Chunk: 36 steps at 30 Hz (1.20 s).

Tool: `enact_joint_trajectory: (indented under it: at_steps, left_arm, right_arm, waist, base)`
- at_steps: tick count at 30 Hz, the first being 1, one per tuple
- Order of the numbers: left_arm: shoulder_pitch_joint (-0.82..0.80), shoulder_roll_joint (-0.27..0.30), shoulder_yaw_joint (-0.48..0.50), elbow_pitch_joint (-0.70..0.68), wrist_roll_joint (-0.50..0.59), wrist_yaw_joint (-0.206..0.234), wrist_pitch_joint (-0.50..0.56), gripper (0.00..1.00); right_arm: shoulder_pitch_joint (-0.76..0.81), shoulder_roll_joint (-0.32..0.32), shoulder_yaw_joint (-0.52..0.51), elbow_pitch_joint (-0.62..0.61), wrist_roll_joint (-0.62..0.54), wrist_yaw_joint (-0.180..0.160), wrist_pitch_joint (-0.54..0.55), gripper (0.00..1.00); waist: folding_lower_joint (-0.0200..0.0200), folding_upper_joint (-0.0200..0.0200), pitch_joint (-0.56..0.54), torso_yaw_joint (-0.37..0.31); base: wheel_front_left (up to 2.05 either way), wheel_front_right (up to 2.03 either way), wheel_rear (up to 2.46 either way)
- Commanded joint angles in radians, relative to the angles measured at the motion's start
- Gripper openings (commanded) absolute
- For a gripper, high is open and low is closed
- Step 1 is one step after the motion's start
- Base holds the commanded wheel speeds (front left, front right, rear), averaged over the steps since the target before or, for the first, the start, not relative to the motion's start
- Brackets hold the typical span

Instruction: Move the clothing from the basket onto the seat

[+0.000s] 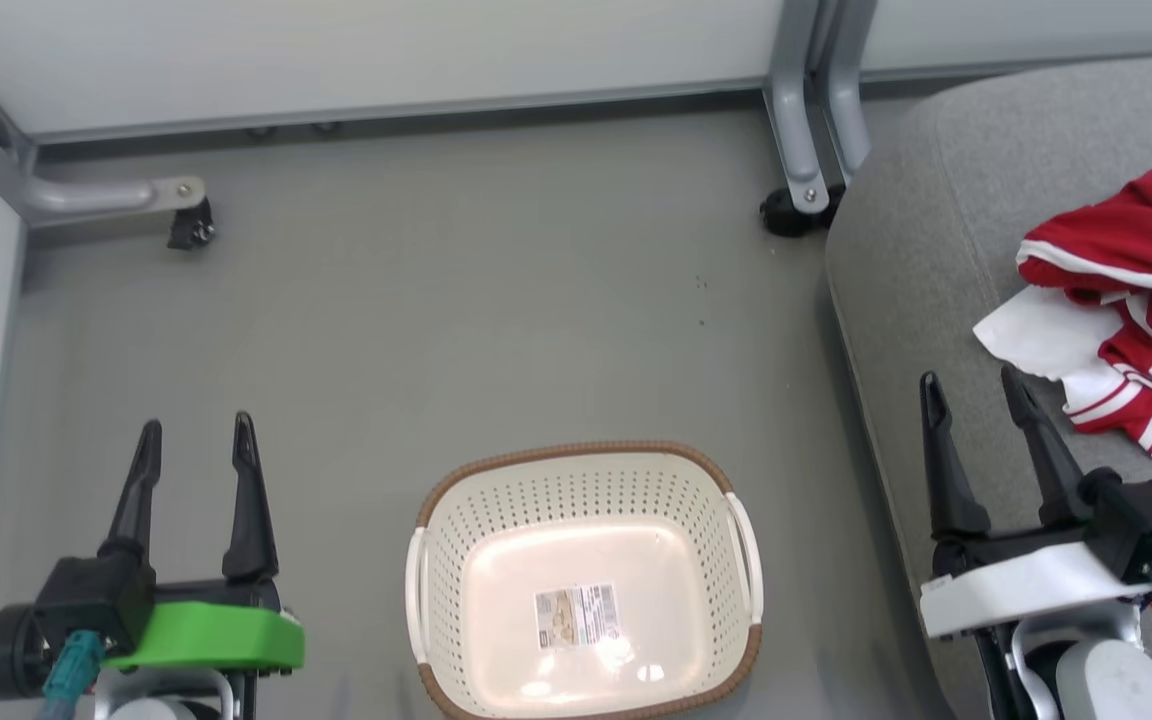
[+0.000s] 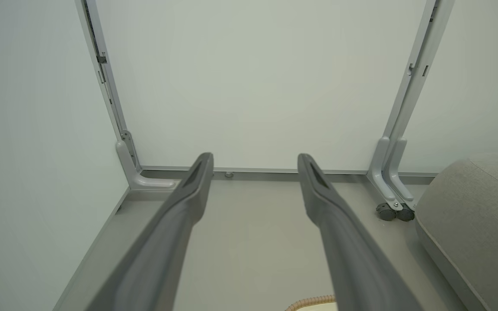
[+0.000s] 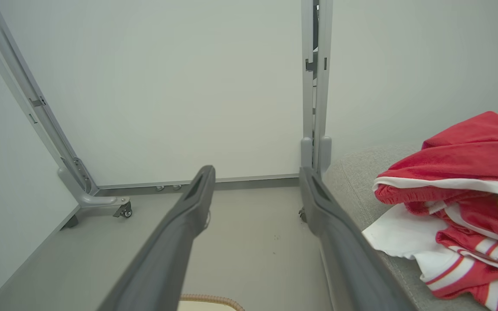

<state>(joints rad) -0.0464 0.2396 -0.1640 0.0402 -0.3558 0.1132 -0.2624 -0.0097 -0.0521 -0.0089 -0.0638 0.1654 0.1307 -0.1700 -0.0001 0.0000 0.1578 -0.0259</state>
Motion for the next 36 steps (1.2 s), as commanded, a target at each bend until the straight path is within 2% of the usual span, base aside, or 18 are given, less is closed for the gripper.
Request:
enact_joint_trajectory:
  at_steps: [1, 12, 36]
  left_arm:
    - [0.024, -0.007, 0.011, 0.005, 0.017, -0.010, -0.003, 1.00]
    - [0.123, -0.063, 0.048, 0.058, 0.099, -0.083, -0.003, 1.00]
    - [0.162, -0.114, 0.105, 0.140, 0.189, -0.154, -0.003, 1.00]
  right_arm:
    - [0.026, -0.001, 0.004, -0.010, -0.006, 0.000, 0.006, 1.00]
    - [0.136, 0.001, 0.022, -0.051, -0.003, 0.000, 0.057, 1.00]
    - [0.213, 0.001, 0.039, -0.092, 0.008, 0.000, 0.105, 1.00]
  waist:
    - [0.0001, 0.0000, -0.055, 0.030]
    - [0.0001, 0.0000, -0.145, 0.017]
    - [0.0001, 0.0000, -0.183, 0.005]
  base:
    - [0.00, 0.00, 0.00]
    - [0.00, 0.00, 0.00]
    - [0.00, 0.00, 0.00]
